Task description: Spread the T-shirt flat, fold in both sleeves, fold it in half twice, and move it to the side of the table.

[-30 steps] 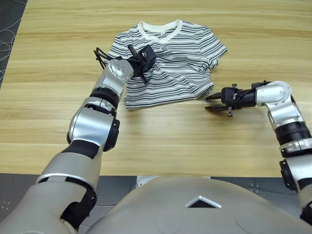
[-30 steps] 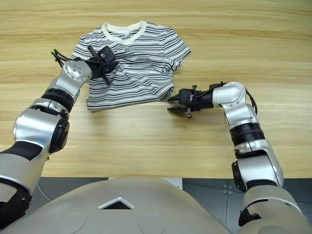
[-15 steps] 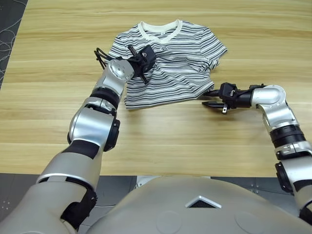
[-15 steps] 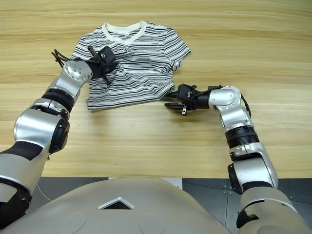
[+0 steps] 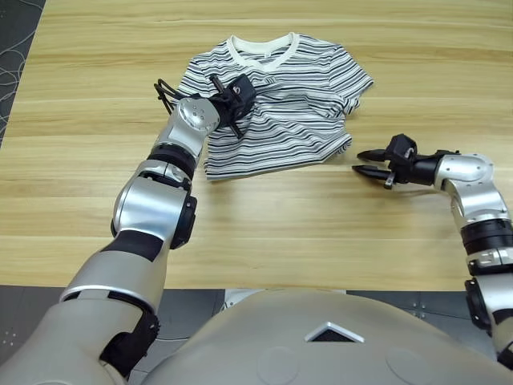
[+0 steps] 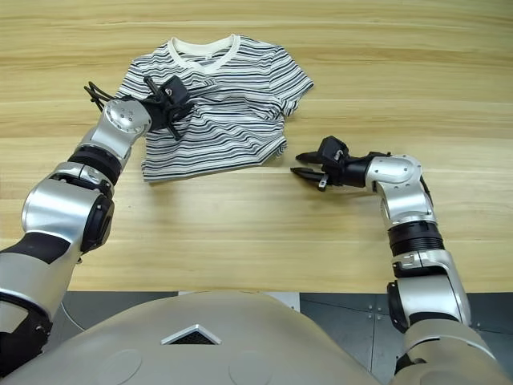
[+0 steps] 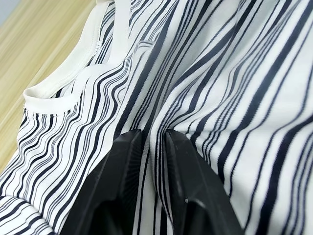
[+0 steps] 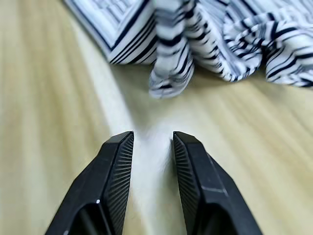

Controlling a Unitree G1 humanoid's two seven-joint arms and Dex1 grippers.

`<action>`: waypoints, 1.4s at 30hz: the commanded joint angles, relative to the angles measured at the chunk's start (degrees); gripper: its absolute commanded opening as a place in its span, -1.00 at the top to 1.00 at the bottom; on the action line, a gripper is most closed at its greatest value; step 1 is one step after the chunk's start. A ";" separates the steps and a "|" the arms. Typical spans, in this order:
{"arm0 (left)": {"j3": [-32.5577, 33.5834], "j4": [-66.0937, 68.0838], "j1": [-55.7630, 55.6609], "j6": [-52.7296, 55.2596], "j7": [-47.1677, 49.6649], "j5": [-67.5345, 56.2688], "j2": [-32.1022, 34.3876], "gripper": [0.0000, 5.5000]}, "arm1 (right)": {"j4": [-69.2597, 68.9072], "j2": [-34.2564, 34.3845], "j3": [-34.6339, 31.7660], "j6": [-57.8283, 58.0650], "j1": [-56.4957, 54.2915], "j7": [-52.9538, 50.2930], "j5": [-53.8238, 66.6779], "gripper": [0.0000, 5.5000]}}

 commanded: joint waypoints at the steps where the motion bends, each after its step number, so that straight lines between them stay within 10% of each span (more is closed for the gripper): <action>1: 0.08 0.77 1.04 1.22 -0.75 0.64 0.21 0.66 | 2.69 2.11 2.41 2.49 2.02 -2.03 -3.98 0.46; 22: 0.28 0.76 1.23 1.14 -0.46 0.90 0.22 0.66 | 6.34 8.23 2.40 2.21 -0.72 -5.47 -3.14 0.30; 33: 0.35 0.75 0.93 1.14 -0.22 0.89 0.32 0.66 | 5.94 7.90 1.82 2.73 -0.66 -5.44 -3.03 0.96; 42: 0.31 0.71 0.60 1.22 -0.22 0.88 -0.08 0.66 | -0.73 4.69 0.64 5.25 1.24 1.18 0.40 0.96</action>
